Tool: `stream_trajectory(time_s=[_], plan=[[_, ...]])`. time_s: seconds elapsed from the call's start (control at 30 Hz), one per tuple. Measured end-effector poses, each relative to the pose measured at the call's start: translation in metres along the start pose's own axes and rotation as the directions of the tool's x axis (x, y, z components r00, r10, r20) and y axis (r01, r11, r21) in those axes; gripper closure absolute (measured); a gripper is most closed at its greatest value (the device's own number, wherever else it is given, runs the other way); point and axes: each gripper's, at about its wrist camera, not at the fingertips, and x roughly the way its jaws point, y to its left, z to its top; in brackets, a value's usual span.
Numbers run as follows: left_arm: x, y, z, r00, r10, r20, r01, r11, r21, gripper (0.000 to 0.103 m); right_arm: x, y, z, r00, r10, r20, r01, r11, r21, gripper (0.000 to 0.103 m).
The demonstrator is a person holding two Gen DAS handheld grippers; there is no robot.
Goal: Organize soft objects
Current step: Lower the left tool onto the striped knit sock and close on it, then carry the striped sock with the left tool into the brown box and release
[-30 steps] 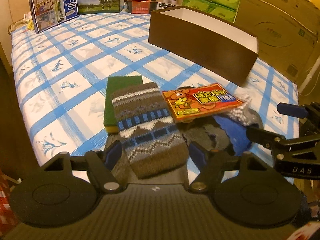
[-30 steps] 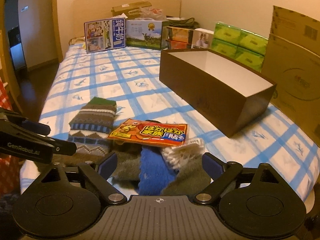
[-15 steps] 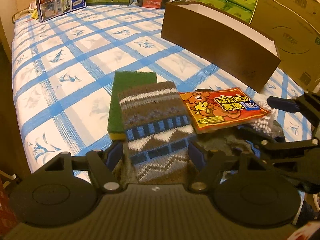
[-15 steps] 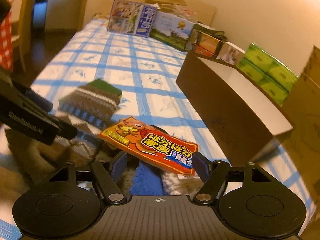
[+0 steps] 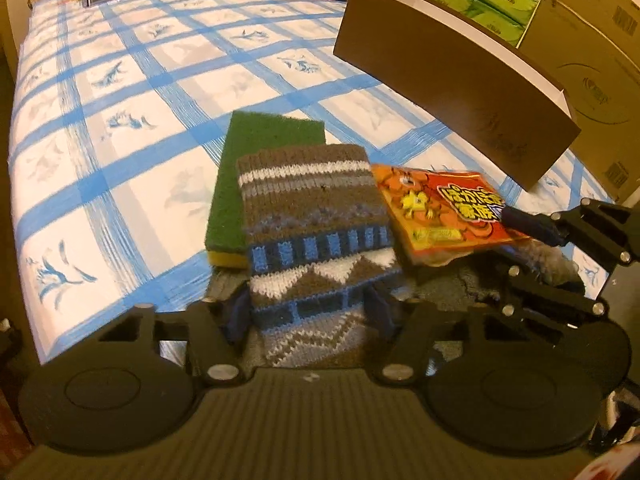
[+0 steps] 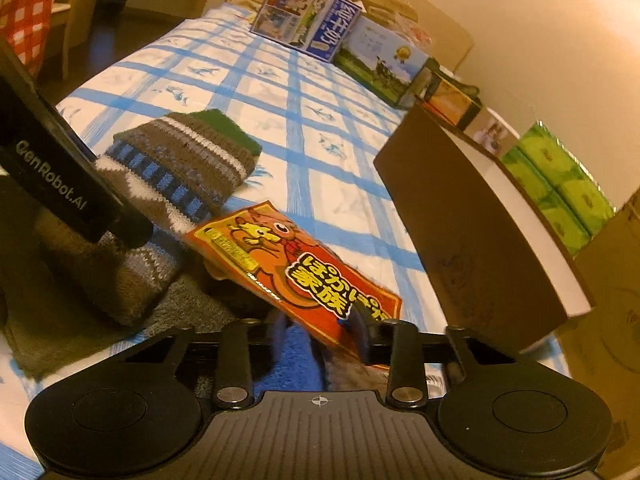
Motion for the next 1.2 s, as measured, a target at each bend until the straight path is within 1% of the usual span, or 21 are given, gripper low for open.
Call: stream_trajectory(time_s=[0.03, 0.1, 0.2, 0.3, 0.43, 0.53, 0.6, 0.73, 0.77, 0.83, 0.9, 0.97, 1.03, 1.07, 1.1, 1.13, 1.2], plan=[[0.0, 0.0, 0.0, 1.0, -0.002, -0.001, 0.002, 1.0, -0.002, 0.056, 0.0, 0.001, 0.0, 1.0, -0.004, 0.01, 0.004, 1.0, -0.01, 0.08], [-0.002, -0.001, 0.0, 1.0, -0.012, 0.01, 0.012, 1.0, 0.012, 0.077, -0.004, 0.001, -0.001, 0.999, -0.014, 0.03, 0.014, 1.0, -0.023, 0.085], [-0.008, -0.005, 0.002, 0.999, -0.026, 0.026, 0.025, 0.999, 0.032, 0.09, -0.009, -0.005, 0.0, 0.998, -0.028, 0.06, 0.028, 1.0, -0.005, 0.092], [-0.017, -0.01, 0.006, 0.998, -0.038, 0.051, 0.036, 0.998, 0.053, 0.093, -0.018, -0.016, 0.005, 0.996, -0.045, 0.083, 0.041, 0.998, 0.047, 0.098], [-0.03, -0.017, 0.015, 0.995, -0.058, 0.08, 0.052, 0.995, 0.08, 0.094, -0.029, -0.04, 0.015, 0.993, -0.049, 0.108, 0.03, 0.985, 0.168, 0.102], [-0.041, -0.024, 0.024, 0.991, -0.074, 0.109, 0.062, 0.992, 0.109, 0.094, -0.039, -0.06, 0.021, 0.993, -0.037, 0.109, 0.005, 0.96, 0.279, 0.102], [-0.048, -0.028, 0.029, 0.989, -0.08, 0.123, 0.064, 0.99, 0.125, 0.094, -0.047, -0.073, 0.024, 0.993, -0.023, 0.117, -0.02, 0.936, 0.352, 0.102], [-0.061, -0.032, 0.034, 0.986, -0.093, 0.139, 0.072, 0.987, 0.144, 0.094, -0.067, -0.092, 0.032, 0.99, -0.004, 0.142, -0.061, 0.89, 0.452, 0.102], [-0.06, -0.032, 0.035, 0.988, -0.093, 0.126, 0.075, 0.987, 0.141, 0.093, -0.074, -0.095, 0.033, 0.989, 0.002, 0.148, -0.072, 0.88, 0.47, 0.102], [-0.054, -0.029, 0.032, 0.992, -0.105, 0.075, 0.095, 0.988, 0.121, 0.091, -0.086, -0.1, 0.035, 0.987, 0.016, 0.162, -0.097, 0.857, 0.505, 0.102], [-0.043, -0.023, 0.023, 0.995, -0.094, 0.038, 0.091, 0.992, 0.092, 0.087, -0.098, -0.102, 0.034, 0.985, 0.026, 0.17, -0.113, 0.841, 0.529, 0.102], [-0.032, -0.018, 0.014, 0.995, -0.096, -0.011, 0.097, 0.993, 0.062, 0.086, -0.111, -0.101, 0.033, 0.984, 0.029, 0.177, -0.123, 0.829, 0.546, 0.102], [-0.023, -0.014, 0.004, 0.994, -0.106, -0.037, 0.108, 0.993, 0.044, 0.084, -0.12, -0.099, 0.031, 0.985, 0.038, 0.169, -0.128, 0.817, 0.562, 0.102], [-0.018, -0.013, 0.0, 0.994, -0.093, -0.055, 0.095, 0.995, 0.042, 0.085, -0.123, -0.097, 0.028, 0.986, 0.042, 0.162, -0.128, 0.811, 0.571, 0.102], [-0.014, -0.012, -0.004, 0.995, -0.082, -0.065, 0.085, 0.995, 0.046, 0.093, -0.125, -0.095, 0.025, 0.987, 0.046, 0.157, -0.13, 0.804, 0.581, 0.102], [-0.014, -0.011, -0.008, 0.995, -0.079, -0.061, 0.082, 0.995, 0.051, 0.093, -0.128, -0.093, 0.023, 0.987, 0.05, 0.152, -0.13, 0.798, 0.588, 0.102], [-0.028, -0.016, -0.007, 0.995, -0.091, -0.029, 0.093, 0.992, 0.082, 0.095, -0.133, -0.089, 0.017, 0.989, 0.053, 0.138, -0.126, 0.792, 0.598, 0.102]])
